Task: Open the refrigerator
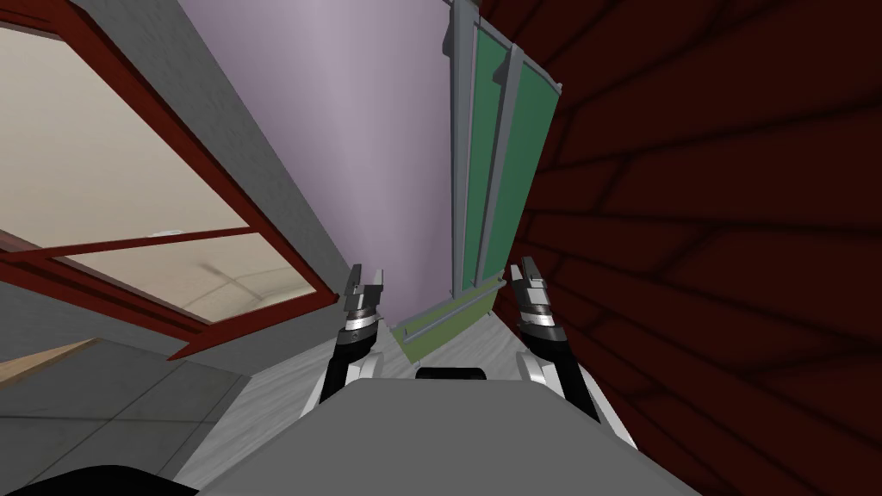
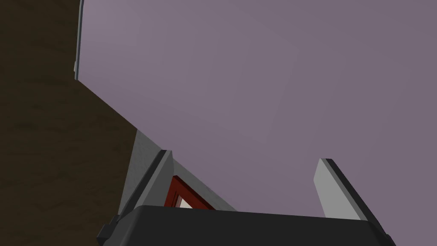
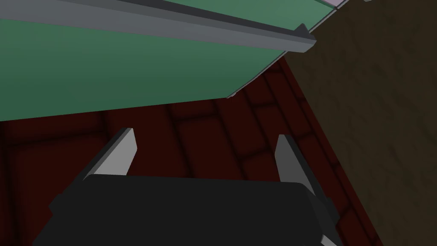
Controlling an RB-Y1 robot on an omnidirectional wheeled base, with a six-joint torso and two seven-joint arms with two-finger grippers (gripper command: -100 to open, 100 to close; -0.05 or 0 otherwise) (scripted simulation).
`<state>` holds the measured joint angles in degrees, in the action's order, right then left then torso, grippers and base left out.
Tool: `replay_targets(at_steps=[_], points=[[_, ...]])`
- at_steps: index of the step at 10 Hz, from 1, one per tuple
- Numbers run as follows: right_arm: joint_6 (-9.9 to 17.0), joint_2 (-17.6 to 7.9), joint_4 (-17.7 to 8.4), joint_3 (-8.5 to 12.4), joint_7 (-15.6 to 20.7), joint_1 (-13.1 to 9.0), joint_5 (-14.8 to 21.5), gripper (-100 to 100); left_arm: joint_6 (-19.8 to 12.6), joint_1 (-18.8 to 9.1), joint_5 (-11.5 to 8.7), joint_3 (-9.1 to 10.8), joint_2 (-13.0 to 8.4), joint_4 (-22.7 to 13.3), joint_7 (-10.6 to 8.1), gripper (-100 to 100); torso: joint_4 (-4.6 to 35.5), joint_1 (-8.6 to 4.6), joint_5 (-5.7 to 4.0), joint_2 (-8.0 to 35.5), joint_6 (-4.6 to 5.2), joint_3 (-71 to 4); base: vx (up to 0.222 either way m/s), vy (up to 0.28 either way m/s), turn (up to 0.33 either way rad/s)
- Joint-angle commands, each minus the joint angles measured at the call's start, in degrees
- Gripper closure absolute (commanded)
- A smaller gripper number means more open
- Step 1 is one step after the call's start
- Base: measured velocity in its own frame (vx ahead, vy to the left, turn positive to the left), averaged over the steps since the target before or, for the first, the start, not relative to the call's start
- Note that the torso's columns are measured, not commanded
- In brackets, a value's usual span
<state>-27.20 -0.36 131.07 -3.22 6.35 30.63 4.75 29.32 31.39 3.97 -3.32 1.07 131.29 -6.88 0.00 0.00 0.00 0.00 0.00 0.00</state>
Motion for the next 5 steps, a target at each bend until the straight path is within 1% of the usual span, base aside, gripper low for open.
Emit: replay_targets(at_steps=[1, 5], points=[[0.00, 0.00, 0.00, 0.00, 0.00, 0.00, 0.00, 0, 0.00, 0.00, 0.00, 0.00, 0.00, 0.00, 0.00, 0, 2.35, 0.00, 0.00, 2.32, 0.00, -4.67, 0.000, 0.000, 0.000], [0.00, 0.00, 0.01, 0.00, 0.00, 0.00, 0.00, 0, 0.00, 0.00, 0.00, 0.00, 0.00, 0.01, 0.00, 0, 18.46, 0.00, 0.00, 18.45, 0.00, -36.92, 0.000, 0.000, 0.000]])
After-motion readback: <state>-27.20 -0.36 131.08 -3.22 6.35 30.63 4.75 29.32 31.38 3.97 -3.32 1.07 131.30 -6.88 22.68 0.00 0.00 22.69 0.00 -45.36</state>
